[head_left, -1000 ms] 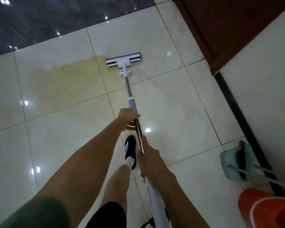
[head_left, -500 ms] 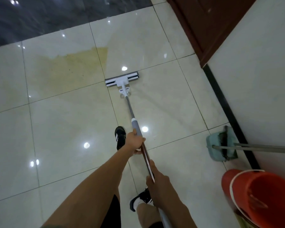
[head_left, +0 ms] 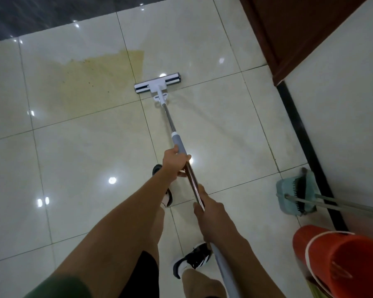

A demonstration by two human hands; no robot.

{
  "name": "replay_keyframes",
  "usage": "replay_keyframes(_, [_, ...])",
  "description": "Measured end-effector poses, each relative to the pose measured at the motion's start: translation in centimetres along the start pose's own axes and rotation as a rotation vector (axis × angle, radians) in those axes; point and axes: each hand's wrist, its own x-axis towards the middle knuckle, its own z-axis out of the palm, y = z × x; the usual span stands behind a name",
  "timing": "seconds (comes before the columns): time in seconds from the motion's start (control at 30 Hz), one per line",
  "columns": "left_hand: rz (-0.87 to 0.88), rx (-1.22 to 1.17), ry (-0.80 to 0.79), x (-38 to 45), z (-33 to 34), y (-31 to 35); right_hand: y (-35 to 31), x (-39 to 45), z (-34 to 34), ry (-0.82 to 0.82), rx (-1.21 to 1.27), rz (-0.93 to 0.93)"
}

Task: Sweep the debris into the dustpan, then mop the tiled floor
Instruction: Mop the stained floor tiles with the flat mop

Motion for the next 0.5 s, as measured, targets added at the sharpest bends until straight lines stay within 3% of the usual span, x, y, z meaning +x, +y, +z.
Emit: replay_keyframes(0.5, [0.067, -0.040, 0.078, 18.4, -13.2, 24.6, -23.6, 22.8, -5.2, 0.011, 0.066, -0.110])
